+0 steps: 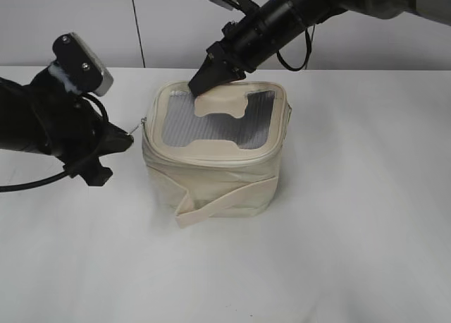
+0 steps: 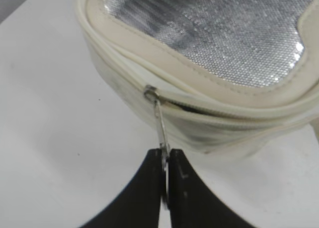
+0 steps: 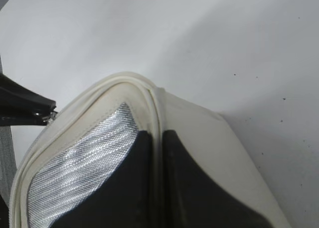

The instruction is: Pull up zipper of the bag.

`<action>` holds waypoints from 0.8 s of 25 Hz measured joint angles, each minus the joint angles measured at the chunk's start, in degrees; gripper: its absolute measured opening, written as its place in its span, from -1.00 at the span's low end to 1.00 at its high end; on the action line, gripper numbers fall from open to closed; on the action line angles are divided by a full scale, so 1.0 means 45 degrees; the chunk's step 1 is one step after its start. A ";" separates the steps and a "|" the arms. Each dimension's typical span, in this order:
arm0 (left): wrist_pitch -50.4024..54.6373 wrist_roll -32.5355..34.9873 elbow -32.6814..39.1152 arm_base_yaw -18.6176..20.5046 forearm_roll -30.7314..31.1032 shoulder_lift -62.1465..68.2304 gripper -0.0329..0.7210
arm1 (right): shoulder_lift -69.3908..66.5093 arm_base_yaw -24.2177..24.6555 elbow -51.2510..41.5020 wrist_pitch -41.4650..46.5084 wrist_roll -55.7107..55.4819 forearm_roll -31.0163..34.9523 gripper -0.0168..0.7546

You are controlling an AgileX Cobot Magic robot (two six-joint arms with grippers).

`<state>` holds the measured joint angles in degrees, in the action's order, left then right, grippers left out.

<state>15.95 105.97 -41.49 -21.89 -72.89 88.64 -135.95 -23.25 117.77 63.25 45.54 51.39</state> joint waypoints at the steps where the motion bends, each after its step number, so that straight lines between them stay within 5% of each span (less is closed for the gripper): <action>1: 0.0068 -0.0098 0.0206 0.0000 -0.0029 -0.0120 -0.86 | 0.0000 0.0000 0.0000 -0.0017 -0.0013 0.0000 -0.84; 7: 0.1159 -0.0498 0.1034 -0.0334 -0.0137 -0.0854 -0.86 | 0.0000 0.0000 0.0000 -0.0124 -0.0123 0.0036 -0.84; 16: -0.0718 -0.0582 0.0702 -0.4751 -0.2174 -0.0285 -0.88 | -0.0055 0.0000 0.0000 -0.0085 -0.0137 0.0234 -0.84; 20: -0.1544 -0.0582 0.0440 -0.5405 -0.3121 0.0069 -0.88 | -0.0065 0.0000 0.0000 -0.0072 -0.0084 0.0192 -0.84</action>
<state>9.00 103.35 -39.51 -46.22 -86.94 88.95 -136.24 -23.25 117.77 62.93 45.17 52.25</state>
